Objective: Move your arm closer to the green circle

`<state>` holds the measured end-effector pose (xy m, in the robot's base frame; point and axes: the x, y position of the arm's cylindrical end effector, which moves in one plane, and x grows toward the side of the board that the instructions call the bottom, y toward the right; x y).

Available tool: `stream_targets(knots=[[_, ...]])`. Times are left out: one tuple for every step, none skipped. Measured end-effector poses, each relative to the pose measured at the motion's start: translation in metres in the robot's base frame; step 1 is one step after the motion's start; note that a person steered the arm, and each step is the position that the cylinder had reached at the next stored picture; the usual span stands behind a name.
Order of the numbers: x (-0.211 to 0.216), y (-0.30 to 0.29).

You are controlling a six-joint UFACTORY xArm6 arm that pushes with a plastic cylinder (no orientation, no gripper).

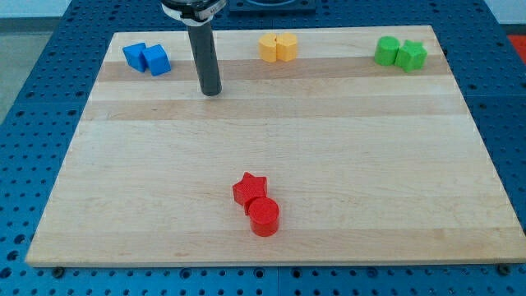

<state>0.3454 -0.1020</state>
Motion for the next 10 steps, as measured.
stream_targets(knots=[[0.005, 0.008], [0.038, 0.087], [0.058, 0.154], [0.058, 0.162], [0.058, 0.162], [0.031, 0.184], [0.026, 0.186], [-0.020, 0.204], [-0.069, 0.222], [-0.085, 0.252]])
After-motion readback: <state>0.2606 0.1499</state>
